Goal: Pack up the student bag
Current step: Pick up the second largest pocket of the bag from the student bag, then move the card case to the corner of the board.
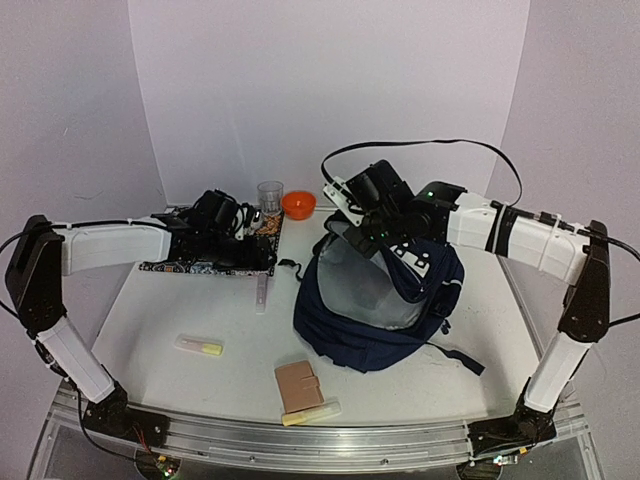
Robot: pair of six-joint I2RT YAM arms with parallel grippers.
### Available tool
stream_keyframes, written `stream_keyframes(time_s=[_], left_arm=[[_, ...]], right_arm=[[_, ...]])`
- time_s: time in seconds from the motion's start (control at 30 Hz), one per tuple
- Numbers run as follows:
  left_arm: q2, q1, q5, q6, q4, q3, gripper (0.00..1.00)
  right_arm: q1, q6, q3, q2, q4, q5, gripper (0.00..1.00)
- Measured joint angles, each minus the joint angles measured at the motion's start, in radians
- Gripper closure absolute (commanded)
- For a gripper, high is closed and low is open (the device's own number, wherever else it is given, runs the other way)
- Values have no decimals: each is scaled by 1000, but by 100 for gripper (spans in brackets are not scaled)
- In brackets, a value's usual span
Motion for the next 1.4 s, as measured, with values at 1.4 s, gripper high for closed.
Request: stream_keyframes(time_s=[1.4], left_arm=[[276,-442,-414,-378,-576,115,31]], right_arm=[[-39,121,3,56,47,-37,100]])
